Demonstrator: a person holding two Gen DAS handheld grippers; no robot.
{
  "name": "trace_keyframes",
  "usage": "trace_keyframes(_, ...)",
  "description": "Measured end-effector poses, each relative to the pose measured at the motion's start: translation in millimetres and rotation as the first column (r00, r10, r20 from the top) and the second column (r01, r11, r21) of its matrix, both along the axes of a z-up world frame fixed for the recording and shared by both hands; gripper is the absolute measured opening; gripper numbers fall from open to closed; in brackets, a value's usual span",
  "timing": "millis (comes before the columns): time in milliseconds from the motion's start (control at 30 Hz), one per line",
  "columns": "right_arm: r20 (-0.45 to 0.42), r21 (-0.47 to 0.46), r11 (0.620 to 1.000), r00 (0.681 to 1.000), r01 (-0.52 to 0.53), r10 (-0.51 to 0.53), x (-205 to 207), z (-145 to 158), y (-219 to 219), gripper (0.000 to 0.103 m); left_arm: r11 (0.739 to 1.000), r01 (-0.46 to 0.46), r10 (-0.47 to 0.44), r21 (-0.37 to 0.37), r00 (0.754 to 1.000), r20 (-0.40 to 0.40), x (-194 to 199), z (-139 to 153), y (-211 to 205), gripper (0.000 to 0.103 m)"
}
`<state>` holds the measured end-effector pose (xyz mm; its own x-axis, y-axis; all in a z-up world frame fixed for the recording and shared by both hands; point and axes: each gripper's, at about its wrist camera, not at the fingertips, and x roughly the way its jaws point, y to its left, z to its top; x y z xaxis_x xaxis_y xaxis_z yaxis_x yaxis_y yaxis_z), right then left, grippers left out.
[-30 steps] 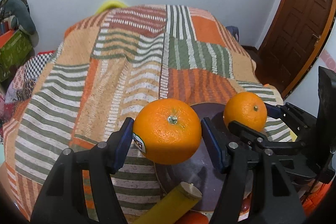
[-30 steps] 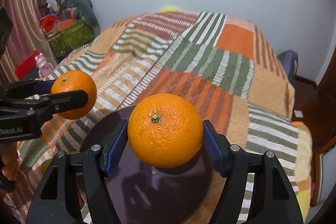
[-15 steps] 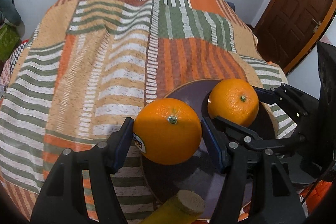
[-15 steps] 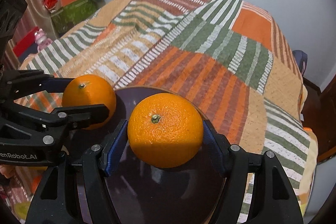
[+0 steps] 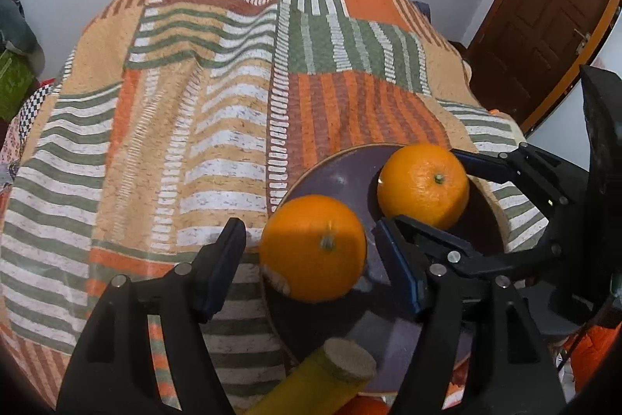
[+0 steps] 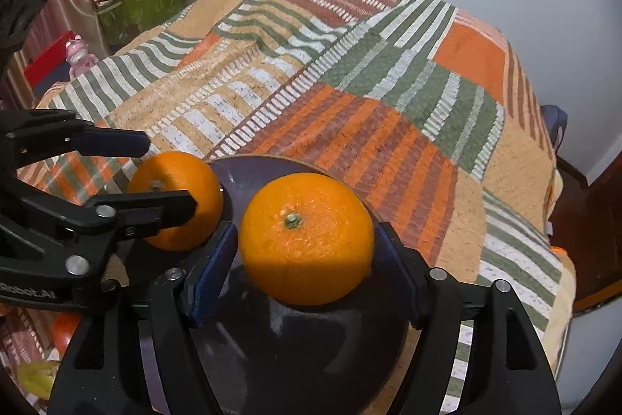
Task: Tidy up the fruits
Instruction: 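Lower both oranges onto the purple plate and open both tools, then grasp the green cylinder with the left tool while the right tool grasps a red tomato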
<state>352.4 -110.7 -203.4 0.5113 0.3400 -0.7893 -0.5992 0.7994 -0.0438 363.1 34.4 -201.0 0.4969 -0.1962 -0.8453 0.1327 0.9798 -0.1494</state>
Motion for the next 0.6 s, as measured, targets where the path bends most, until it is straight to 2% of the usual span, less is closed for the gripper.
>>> trace_keyframes(333,0.086,0.030,0.999,0.996,0.022,-0.024,-33.7,38.9,-8.4,0.075,0.999,-0.030,0.028,0.023,0.996,0.081,-54.6,42.2,26.6,0.069)
trace_keyframes(600,0.157,0.081,0.996,0.986,0.048,-0.061,-85.0,72.6,-24.5,0.075,0.998,-0.044,0.038,0.037,0.990,0.133,-114.6,69.2,39.9,0.073)
